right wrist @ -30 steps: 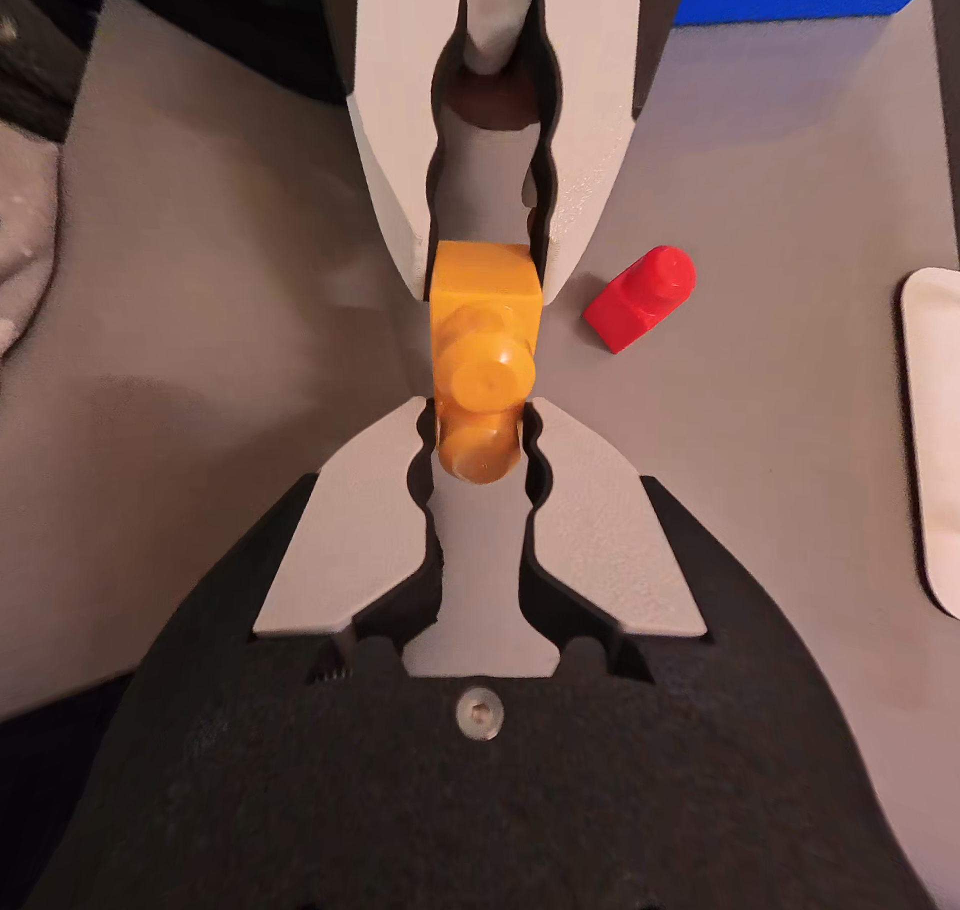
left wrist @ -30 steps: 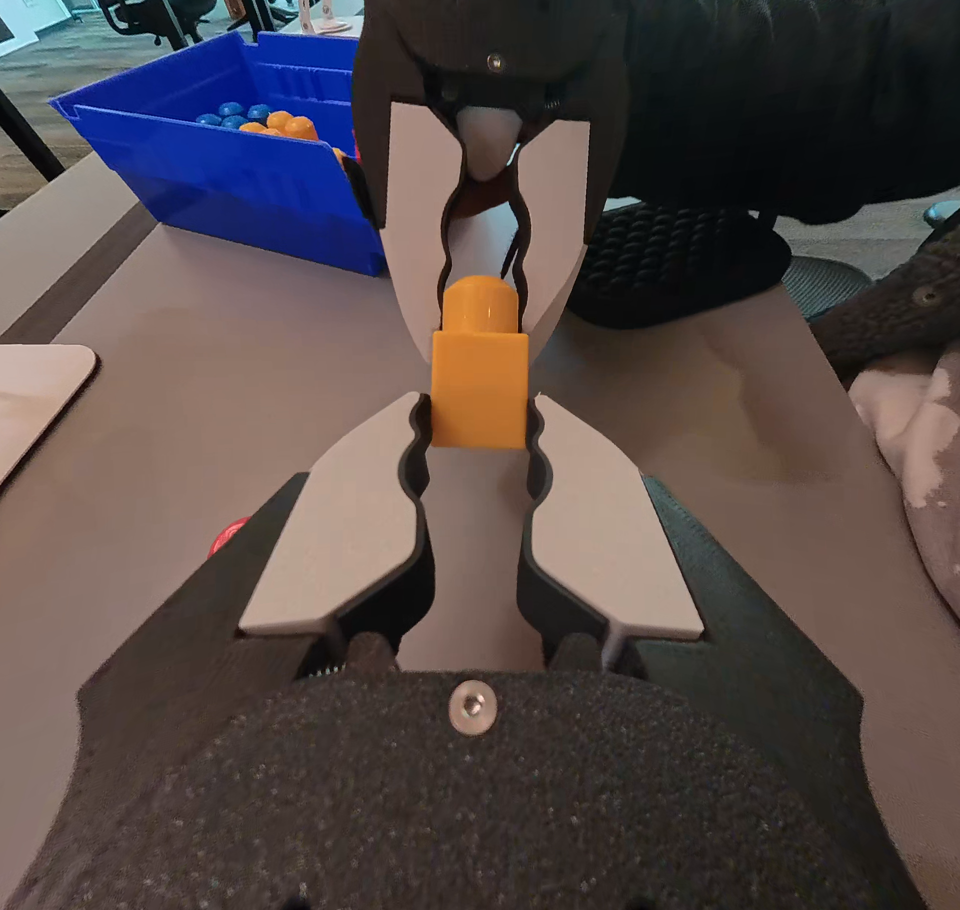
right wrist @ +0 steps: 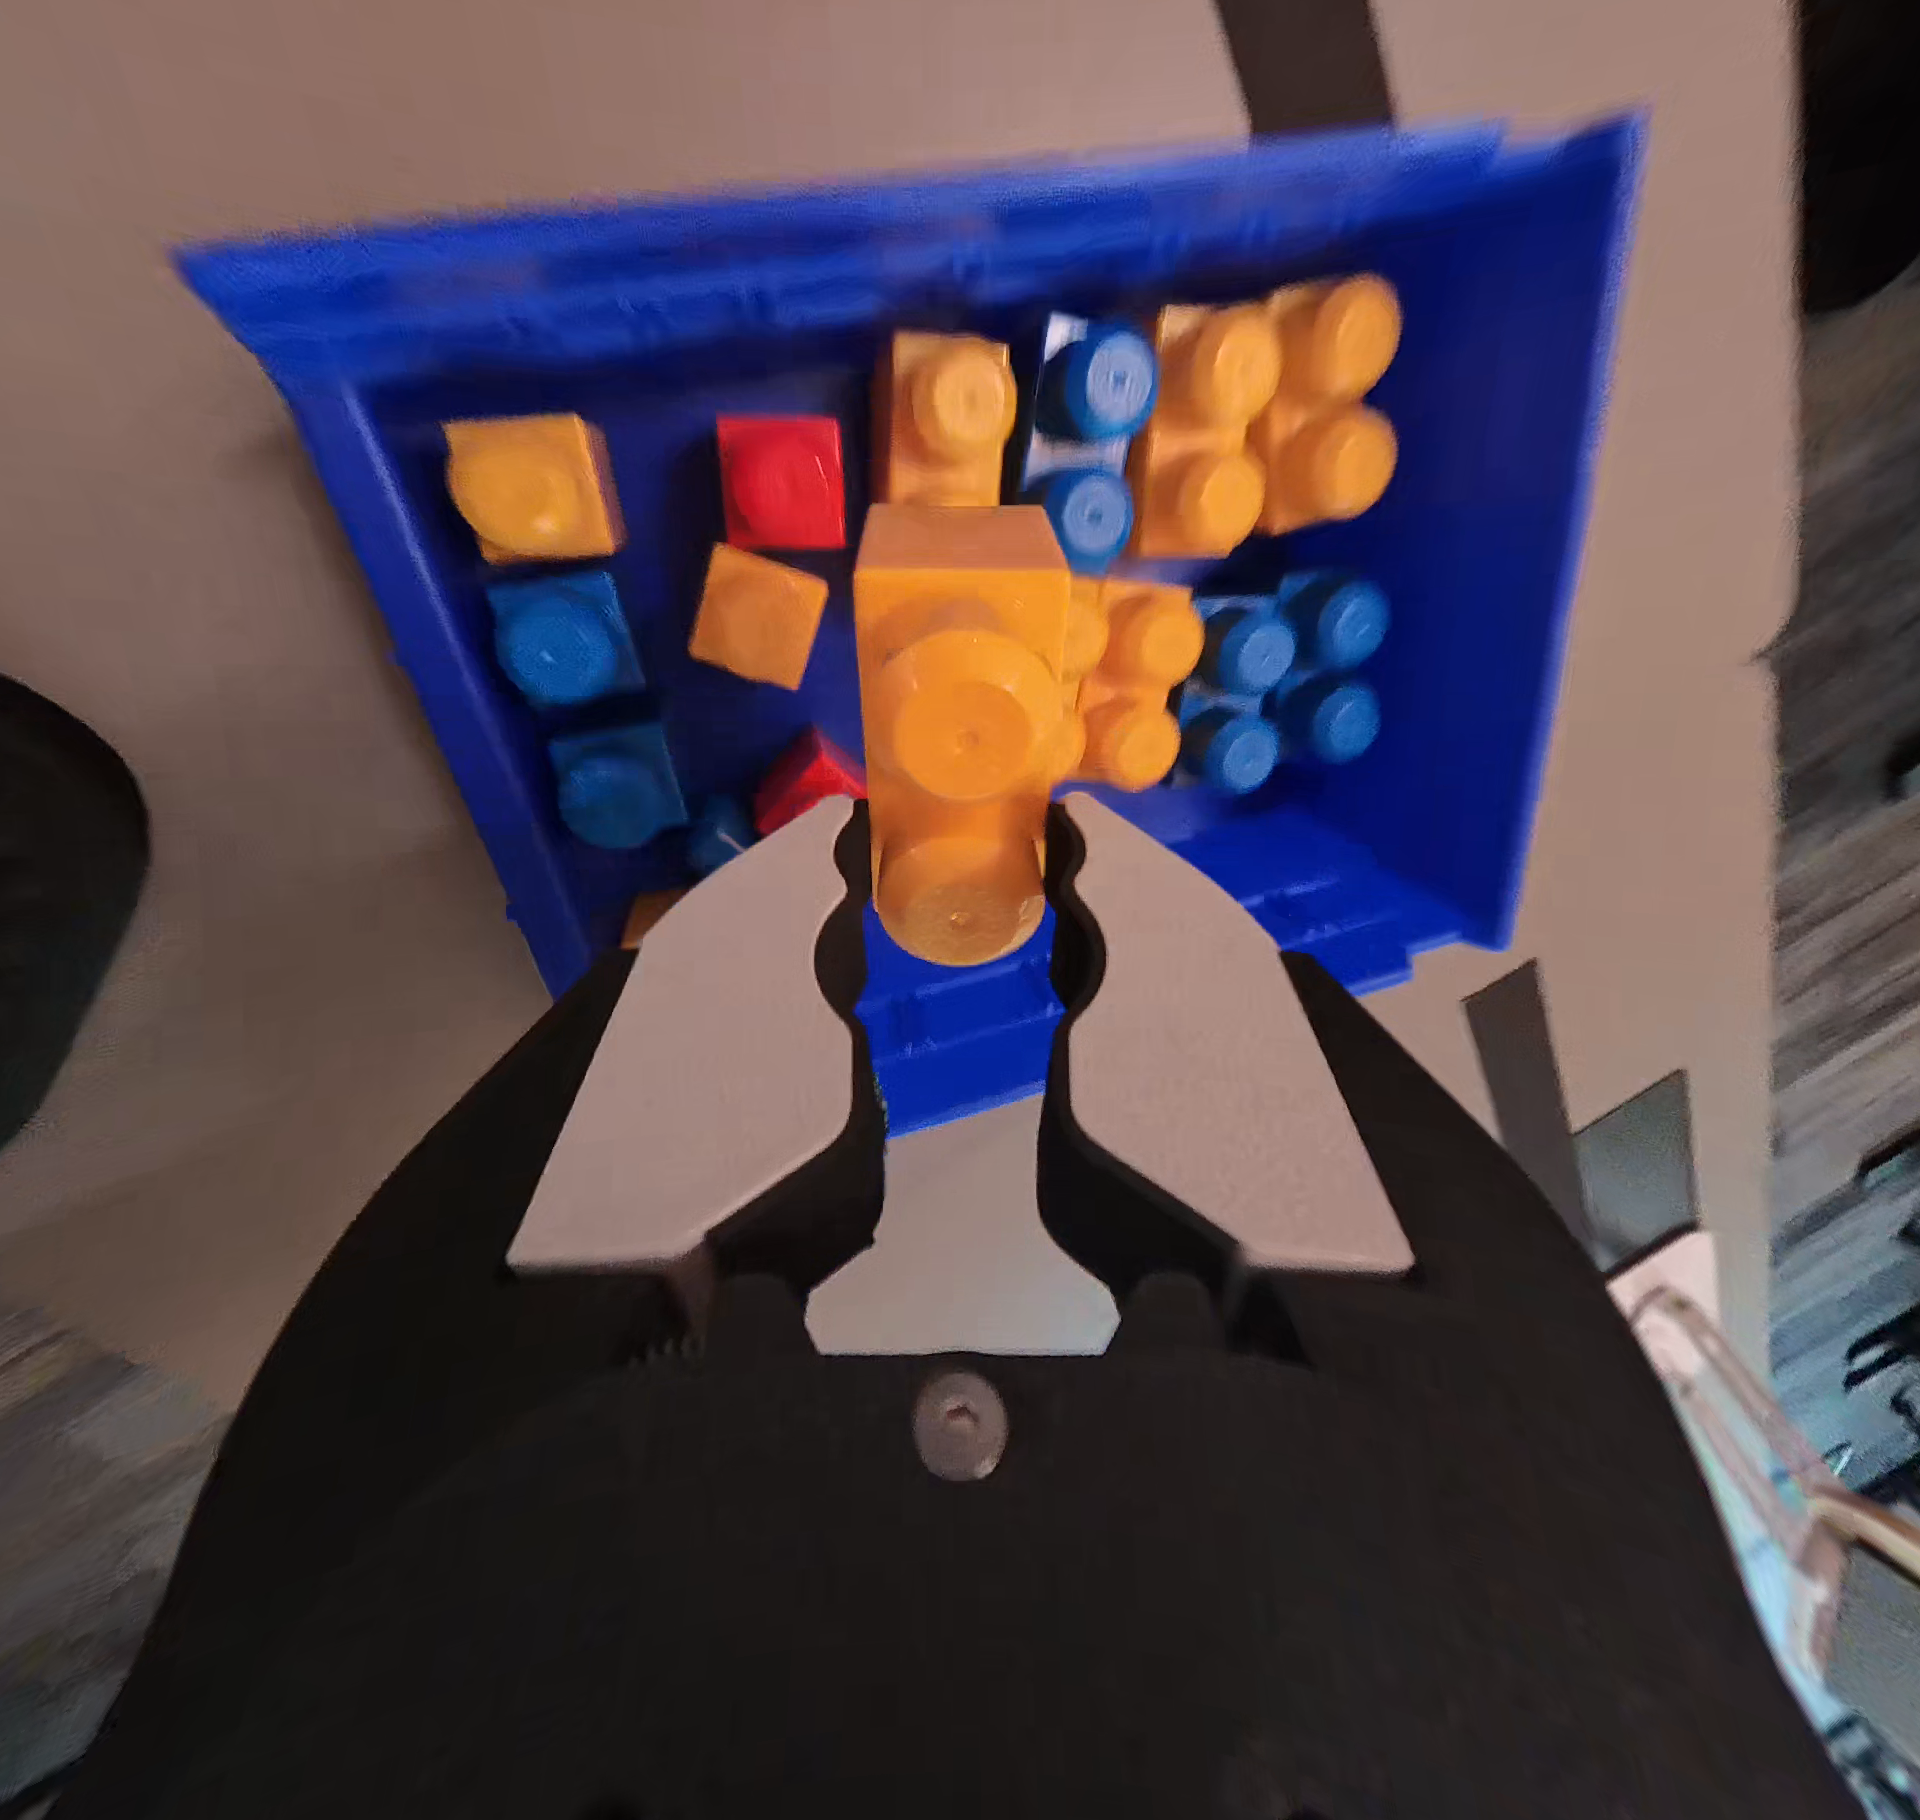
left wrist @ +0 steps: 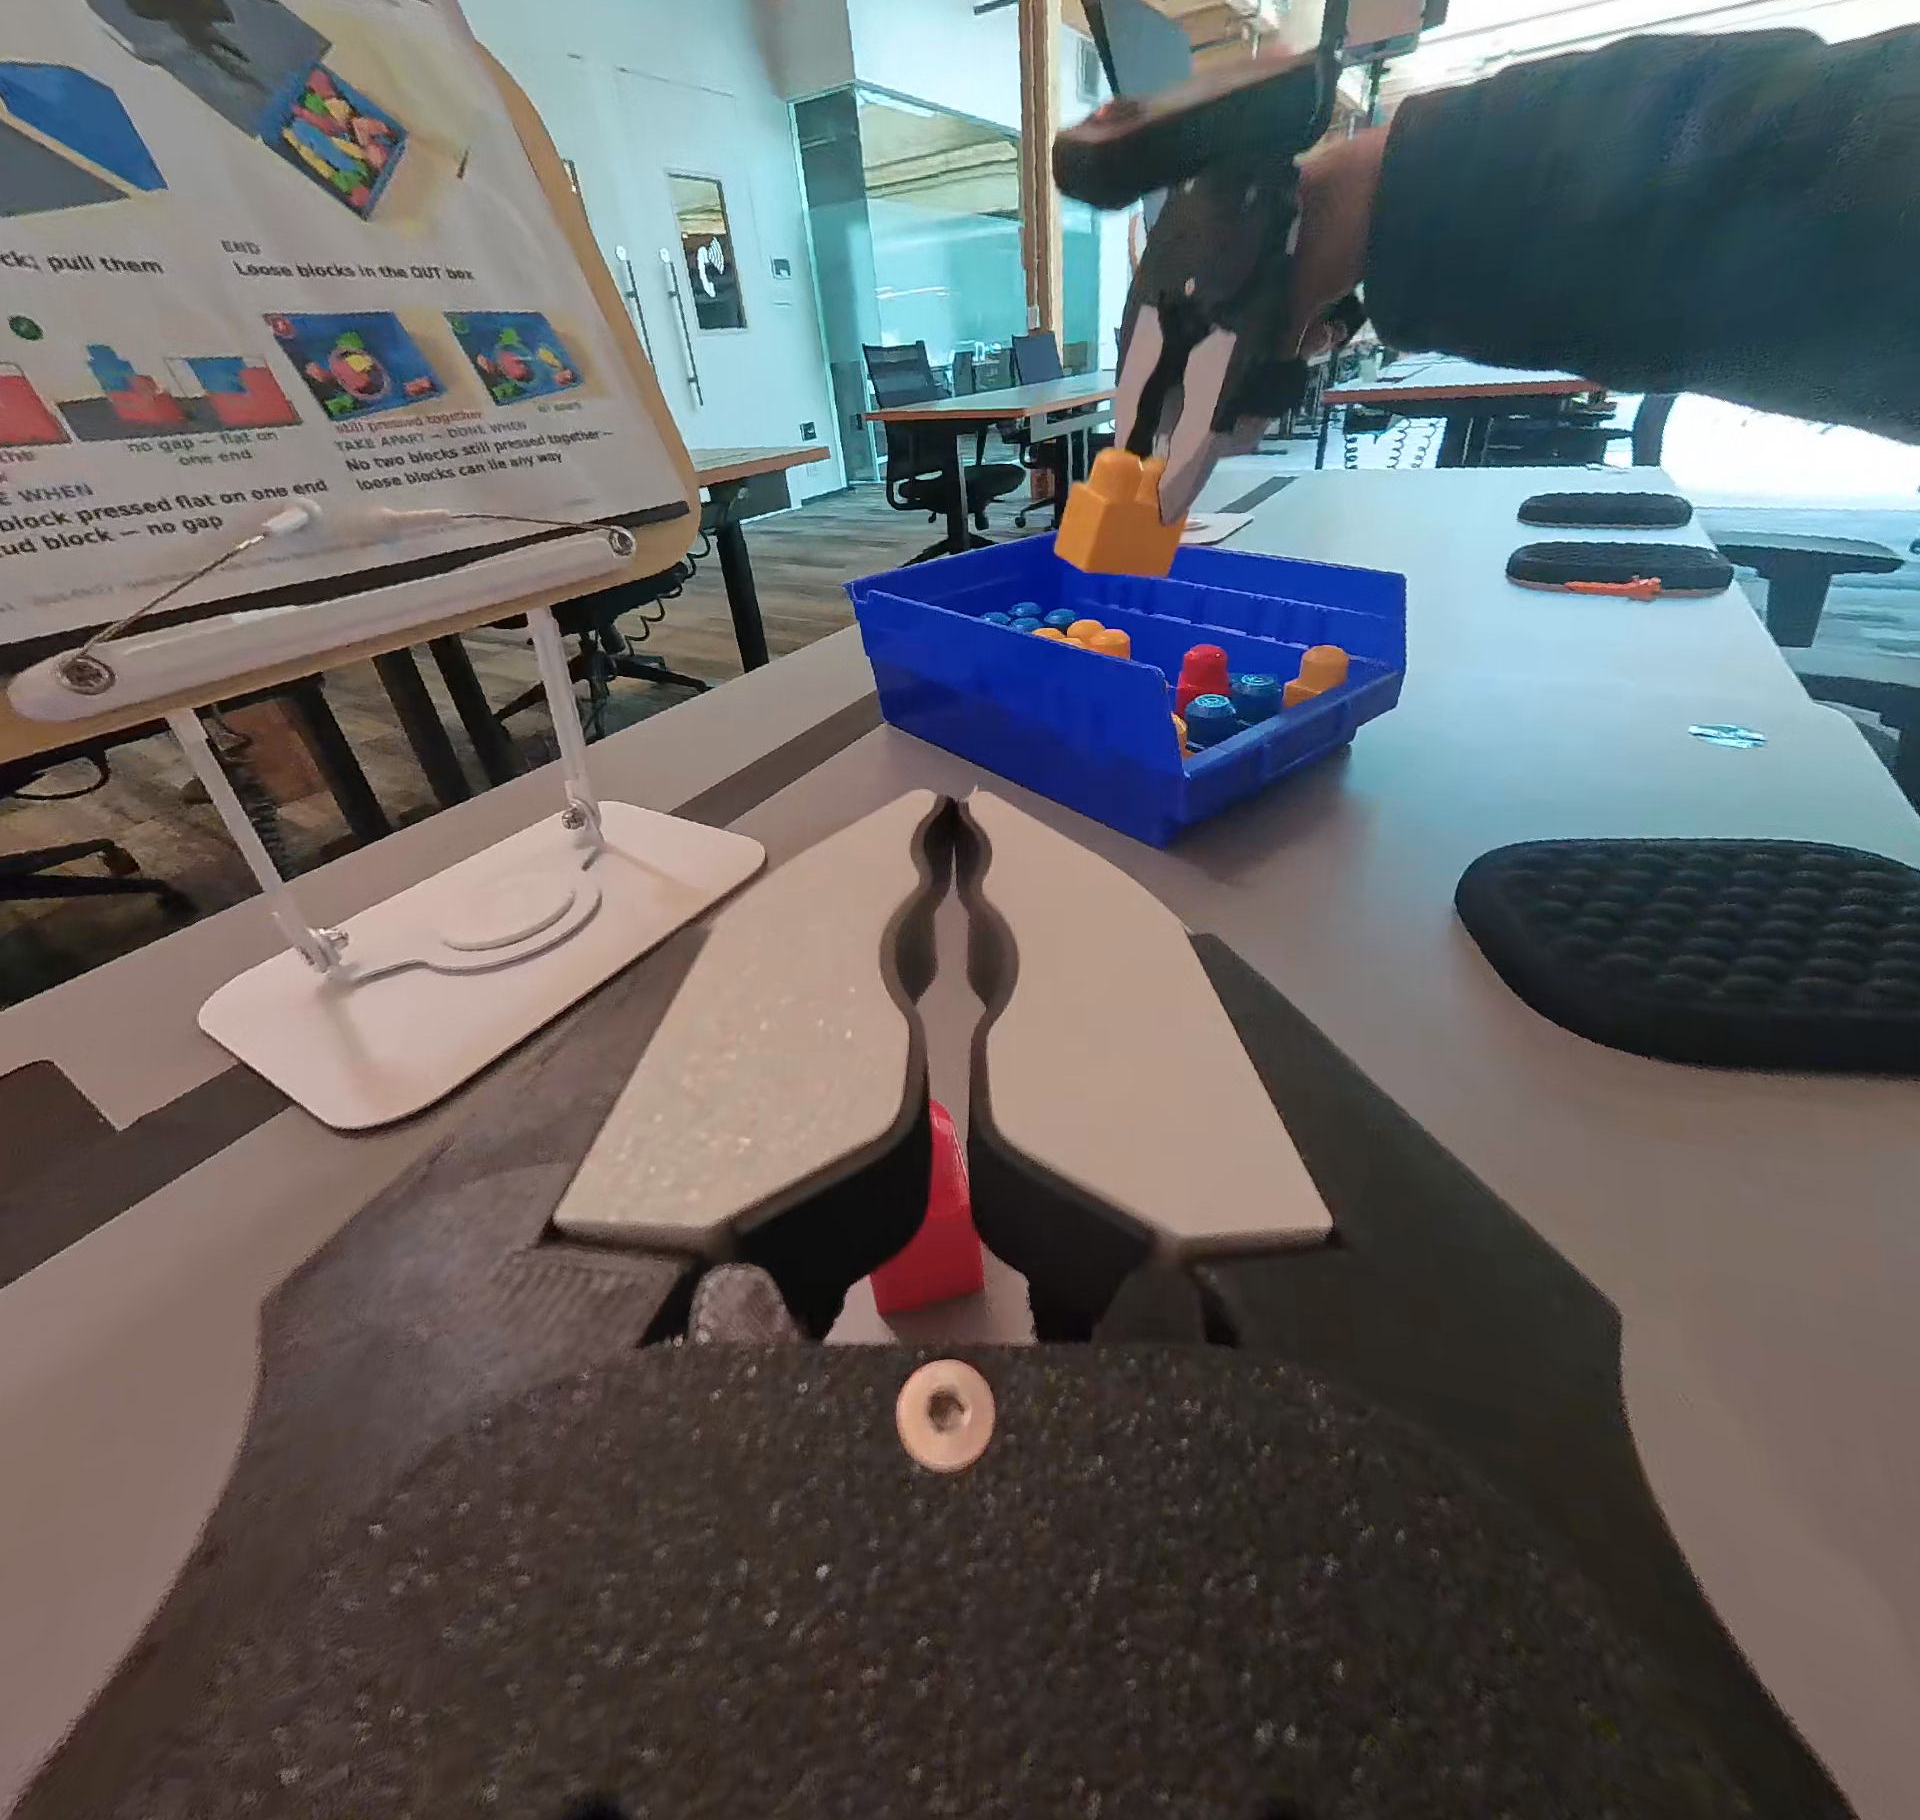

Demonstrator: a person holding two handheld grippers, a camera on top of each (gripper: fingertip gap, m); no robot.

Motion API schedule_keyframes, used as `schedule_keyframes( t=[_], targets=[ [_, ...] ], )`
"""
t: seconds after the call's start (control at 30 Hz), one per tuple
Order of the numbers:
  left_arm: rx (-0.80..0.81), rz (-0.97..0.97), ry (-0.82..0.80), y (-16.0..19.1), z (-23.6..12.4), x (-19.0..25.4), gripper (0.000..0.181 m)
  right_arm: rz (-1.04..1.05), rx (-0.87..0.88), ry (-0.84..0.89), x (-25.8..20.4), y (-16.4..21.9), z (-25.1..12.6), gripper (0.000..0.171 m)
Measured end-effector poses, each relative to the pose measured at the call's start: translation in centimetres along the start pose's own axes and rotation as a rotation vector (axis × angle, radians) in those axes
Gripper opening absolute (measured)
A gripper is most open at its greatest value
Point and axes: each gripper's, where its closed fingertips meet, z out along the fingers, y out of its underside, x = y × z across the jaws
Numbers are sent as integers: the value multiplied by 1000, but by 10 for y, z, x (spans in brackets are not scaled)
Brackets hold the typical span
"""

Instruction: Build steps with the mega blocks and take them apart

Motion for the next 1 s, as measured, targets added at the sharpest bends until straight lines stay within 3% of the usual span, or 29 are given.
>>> schedule_keyframes(
  t=[0.13,0.33,0.8,1.0],
  targets=[
    [-20,-2,4,6,3,1,0,51,-84,-68,4,24,36,32],
    [-40,19,55,13,7,10,0,54,-122,-166,1,25,64,32],
    [-69,23,86,22,10,16,0,-49,-235,-203,-9,39,76,32],
    [-82,25,102,25,11,19,0,-75,-366,-179,-7,46,86,32]
  ],
)
